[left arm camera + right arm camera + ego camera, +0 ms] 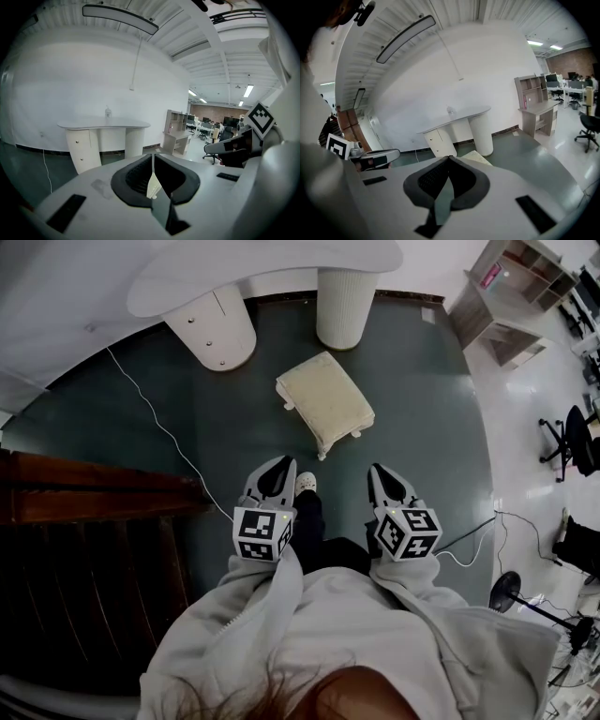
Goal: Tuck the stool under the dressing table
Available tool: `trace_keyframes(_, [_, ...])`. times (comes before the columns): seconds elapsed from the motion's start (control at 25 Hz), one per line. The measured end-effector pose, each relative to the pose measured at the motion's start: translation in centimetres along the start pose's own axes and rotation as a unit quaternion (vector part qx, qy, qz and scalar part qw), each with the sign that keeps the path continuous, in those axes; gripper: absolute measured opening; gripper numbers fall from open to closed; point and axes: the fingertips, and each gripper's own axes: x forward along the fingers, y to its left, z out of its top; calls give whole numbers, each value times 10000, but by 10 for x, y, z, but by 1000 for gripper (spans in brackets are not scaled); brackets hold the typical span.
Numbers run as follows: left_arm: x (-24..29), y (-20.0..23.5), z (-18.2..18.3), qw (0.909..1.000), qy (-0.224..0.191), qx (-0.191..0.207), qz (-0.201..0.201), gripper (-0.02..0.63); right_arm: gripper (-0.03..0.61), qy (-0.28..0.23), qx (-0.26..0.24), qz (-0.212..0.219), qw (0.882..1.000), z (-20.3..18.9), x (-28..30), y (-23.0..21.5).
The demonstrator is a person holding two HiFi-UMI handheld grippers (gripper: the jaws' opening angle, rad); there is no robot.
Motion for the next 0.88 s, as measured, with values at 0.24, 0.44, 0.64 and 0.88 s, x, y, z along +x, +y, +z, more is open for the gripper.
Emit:
trace_keyframes(0.24, [28, 34, 14, 10000, 79, -39, 42, 26, 49, 70, -20, 106, 9999, 26, 44, 4])
trace_keyframes(0.44, [52, 68, 26, 9999, 88, -107, 62, 28, 49, 113, -116, 210, 9996, 47, 83, 15])
trace_keyframes(0.64, [79, 88, 38, 9999, 93, -84, -54, 28, 49, 121, -48, 151, 9998, 65, 114, 10])
trace_keyframes(0.88, [101, 117, 43, 9999, 106, -38, -70, 28, 49, 85, -36, 153, 9998, 76, 148, 13])
